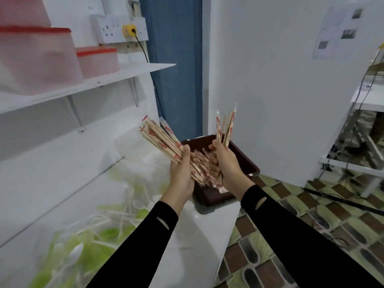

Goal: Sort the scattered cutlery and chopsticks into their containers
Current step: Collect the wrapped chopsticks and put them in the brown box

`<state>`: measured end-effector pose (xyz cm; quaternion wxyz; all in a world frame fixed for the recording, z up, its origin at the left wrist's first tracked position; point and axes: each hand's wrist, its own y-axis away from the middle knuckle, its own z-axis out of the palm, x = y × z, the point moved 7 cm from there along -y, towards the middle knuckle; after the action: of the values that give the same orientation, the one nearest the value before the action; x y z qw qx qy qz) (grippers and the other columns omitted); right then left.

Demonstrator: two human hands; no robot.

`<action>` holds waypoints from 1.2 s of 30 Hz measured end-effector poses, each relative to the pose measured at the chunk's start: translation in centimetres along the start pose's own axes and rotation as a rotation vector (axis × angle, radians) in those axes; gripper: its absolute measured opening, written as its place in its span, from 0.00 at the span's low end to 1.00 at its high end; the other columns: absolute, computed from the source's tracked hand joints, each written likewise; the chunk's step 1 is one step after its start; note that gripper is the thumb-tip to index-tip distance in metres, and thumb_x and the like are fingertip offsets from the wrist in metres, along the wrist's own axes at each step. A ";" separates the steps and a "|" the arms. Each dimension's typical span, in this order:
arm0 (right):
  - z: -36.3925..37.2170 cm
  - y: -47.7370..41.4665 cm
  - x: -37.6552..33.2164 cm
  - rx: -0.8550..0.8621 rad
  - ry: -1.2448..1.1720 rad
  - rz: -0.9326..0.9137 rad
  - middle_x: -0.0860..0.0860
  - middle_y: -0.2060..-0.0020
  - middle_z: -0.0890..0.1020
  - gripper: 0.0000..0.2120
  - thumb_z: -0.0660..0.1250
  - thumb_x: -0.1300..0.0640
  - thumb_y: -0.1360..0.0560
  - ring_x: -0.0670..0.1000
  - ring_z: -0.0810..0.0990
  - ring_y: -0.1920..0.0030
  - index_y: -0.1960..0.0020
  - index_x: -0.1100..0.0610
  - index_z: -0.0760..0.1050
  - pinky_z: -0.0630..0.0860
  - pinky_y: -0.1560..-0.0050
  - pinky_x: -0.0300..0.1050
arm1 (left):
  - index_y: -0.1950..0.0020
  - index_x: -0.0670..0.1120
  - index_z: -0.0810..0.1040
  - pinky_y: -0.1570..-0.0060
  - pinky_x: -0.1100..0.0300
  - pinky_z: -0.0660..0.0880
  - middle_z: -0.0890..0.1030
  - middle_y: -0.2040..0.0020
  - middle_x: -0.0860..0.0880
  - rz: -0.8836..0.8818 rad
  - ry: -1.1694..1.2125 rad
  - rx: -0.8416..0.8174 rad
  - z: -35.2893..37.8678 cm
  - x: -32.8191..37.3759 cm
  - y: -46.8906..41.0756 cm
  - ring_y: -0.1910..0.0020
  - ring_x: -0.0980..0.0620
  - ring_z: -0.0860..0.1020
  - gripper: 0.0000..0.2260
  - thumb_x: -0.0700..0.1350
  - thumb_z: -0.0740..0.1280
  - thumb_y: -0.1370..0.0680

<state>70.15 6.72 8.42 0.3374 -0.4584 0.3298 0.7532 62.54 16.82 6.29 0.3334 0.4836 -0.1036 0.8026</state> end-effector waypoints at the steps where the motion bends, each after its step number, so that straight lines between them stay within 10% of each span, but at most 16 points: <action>1: -0.9 -1.3 -0.5 0.031 0.023 -0.023 0.48 0.73 0.66 0.12 0.60 0.48 0.18 0.44 0.64 0.79 0.48 0.57 0.73 0.61 0.80 0.37 | 0.38 0.42 0.75 0.49 0.53 0.80 0.82 0.58 0.51 0.007 -0.042 0.011 0.6 -0.4 -1.1 0.56 0.53 0.82 0.16 0.51 0.66 0.20; 7: -5.7 -8.8 -1.3 0.157 0.171 -0.140 0.47 0.72 0.72 0.17 0.56 0.40 0.19 0.46 0.70 0.72 0.51 0.52 0.73 0.68 0.70 0.41 | 0.31 0.53 0.72 0.41 0.46 0.77 0.83 0.43 0.47 -0.096 -0.143 -0.033 3.4 -5.1 -7.2 0.44 0.48 0.82 0.28 0.66 0.67 0.26; 12: -7.7 -12.6 0.8 0.107 0.312 -0.083 0.54 0.65 0.81 0.16 0.58 0.46 0.17 0.48 0.79 0.65 0.50 0.57 0.77 0.75 0.62 0.42 | 0.37 0.49 0.78 0.49 0.55 0.79 0.84 0.48 0.49 -0.189 -0.223 -0.053 4.2 -10.1 -9.7 0.49 0.52 0.82 0.14 0.51 0.68 0.21; 20: -9.3 -15.0 4.7 0.042 0.972 0.070 0.54 0.65 0.77 0.17 0.63 0.48 0.20 0.52 0.76 0.65 0.62 0.59 0.74 0.68 0.65 0.45 | 0.28 0.45 0.69 0.43 0.54 0.77 0.80 0.42 0.45 -0.258 -0.734 -0.080 3.9 -12.4 -10.2 0.45 0.47 0.80 0.22 0.40 0.65 0.22; 23: -9.0 -14.8 4.1 0.061 1.043 -0.033 0.57 0.45 0.81 0.17 0.64 0.55 0.21 0.56 0.80 0.45 0.35 0.62 0.74 0.70 0.54 0.40 | 0.19 0.50 0.47 0.38 0.59 0.70 0.69 0.27 0.45 -0.131 -0.870 -0.128 4.4 -11.9 -9.9 0.33 0.46 0.72 0.37 0.36 0.64 0.22; 25: -8.9 -14.6 3.7 0.079 1.071 -0.108 0.58 0.46 0.81 0.19 0.62 0.61 0.22 0.57 0.80 0.49 0.31 0.61 0.69 0.72 0.55 0.42 | 0.19 0.52 0.43 0.36 0.67 0.63 0.61 0.23 0.48 -0.031 -0.837 -0.186 5.2 -11.2 -9.3 0.25 0.49 0.64 0.41 0.30 0.61 0.24; 30: -8.0 -14.2 2.8 0.107 1.130 -0.280 0.55 0.60 0.83 0.17 0.59 0.58 0.20 0.56 0.81 0.61 0.32 0.56 0.71 0.78 0.62 0.50 | 0.21 0.53 0.57 0.25 0.61 0.49 0.45 0.20 0.50 0.090 -0.915 -0.133 5.3 -9.6 -8.9 0.21 0.51 0.45 0.37 0.26 0.58 0.25; 36: -6.9 -14.3 4.0 -0.033 1.431 -0.242 0.58 0.46 0.79 0.11 0.64 0.57 0.21 0.58 0.76 0.45 0.43 0.62 0.78 0.78 0.50 0.53 | 0.21 0.47 0.59 0.26 0.50 0.36 0.34 0.21 0.46 -0.221 -1.256 -0.101 4.9 -11.5 -9.5 0.24 0.43 0.31 0.22 0.48 0.53 0.15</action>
<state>83.56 9.90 -0.44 0.1131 -0.8773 0.4052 0.2309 75.56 16.59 -2.45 0.3122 0.8535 -0.2665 0.3211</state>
